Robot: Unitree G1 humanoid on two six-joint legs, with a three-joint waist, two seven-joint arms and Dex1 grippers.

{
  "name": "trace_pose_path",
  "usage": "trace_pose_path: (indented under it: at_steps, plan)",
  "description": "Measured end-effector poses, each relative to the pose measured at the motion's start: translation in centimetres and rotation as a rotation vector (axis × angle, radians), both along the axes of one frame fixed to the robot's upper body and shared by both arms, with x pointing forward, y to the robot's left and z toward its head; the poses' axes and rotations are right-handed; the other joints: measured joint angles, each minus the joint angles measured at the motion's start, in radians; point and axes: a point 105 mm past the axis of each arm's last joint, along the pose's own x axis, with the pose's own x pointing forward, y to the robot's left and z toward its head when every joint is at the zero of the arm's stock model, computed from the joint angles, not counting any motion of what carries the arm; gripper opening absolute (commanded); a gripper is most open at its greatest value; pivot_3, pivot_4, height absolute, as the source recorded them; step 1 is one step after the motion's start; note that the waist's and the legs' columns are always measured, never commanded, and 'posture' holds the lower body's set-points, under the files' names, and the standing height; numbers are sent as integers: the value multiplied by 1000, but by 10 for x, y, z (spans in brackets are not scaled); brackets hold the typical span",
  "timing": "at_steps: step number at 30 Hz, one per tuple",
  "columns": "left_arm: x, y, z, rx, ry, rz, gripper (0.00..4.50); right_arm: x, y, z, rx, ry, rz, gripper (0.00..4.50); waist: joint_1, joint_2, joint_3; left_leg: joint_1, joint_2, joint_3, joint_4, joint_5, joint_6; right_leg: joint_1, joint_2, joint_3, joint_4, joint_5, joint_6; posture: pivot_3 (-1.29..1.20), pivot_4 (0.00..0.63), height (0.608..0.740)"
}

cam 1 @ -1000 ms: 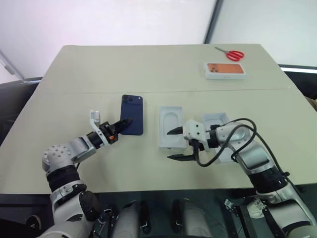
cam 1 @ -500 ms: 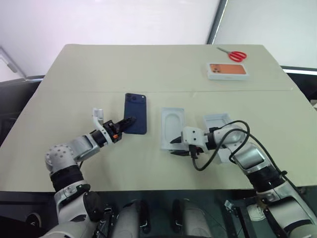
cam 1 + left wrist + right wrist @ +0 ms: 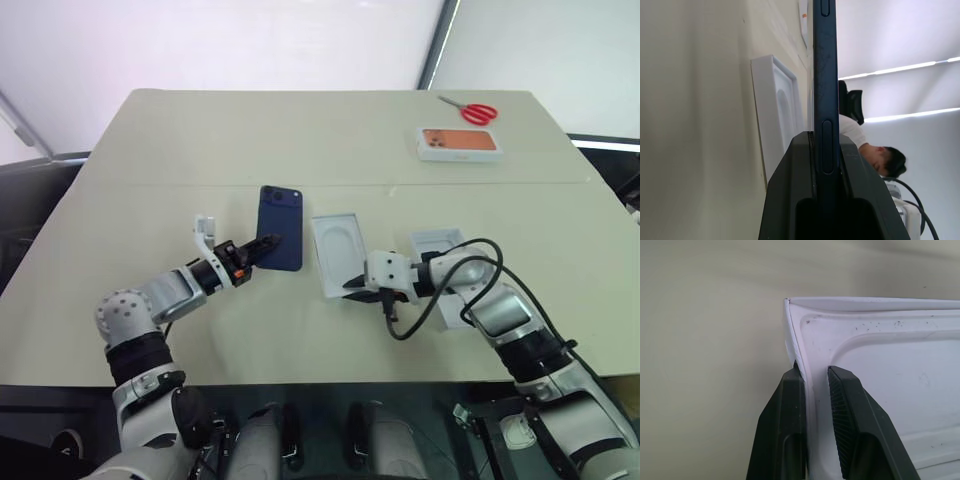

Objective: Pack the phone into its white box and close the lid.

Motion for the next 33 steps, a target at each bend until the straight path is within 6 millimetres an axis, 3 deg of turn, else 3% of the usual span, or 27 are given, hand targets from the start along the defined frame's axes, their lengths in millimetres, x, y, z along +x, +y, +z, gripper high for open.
trace_pose_path:
  at_steps: [4,12,18,21,24,33]
  plan:
    - [0,2,3,2,-6,7,0,0,7,-1,20,15,-10,520,-2,0,0,0,0,0,0,0,0,0,0,0,0,0,0,0,150,738]
    - [5,9,11,2,-31,40,0,-2,59,-2,113,64,-86,520,-5,0,0,0,1,0,0,0,-1,-1,1,0,0,0,-1,0,150,738]
    - [5,8,10,9,-29,38,0,2,67,0,94,63,-141,520,1,0,0,0,0,0,0,0,-1,-1,0,0,0,0,-2,0,150,738]
    - [4,6,8,16,-23,30,0,2,68,-1,80,53,-140,1664,0,0,0,0,0,0,0,0,-1,-1,0,0,0,0,-2,0,150,738]
    - [3,3,4,18,-8,20,0,0,69,-3,77,79,-139,3179,1,0,0,-1,0,0,-1,0,-1,-2,0,0,0,0,-2,0,150,738]
    - [-2,-2,-4,23,15,3,0,0,51,5,93,153,-175,3179,5,0,0,-5,0,0,-1,0,-1,-5,-1,0,0,-1,-4,0,150,738]
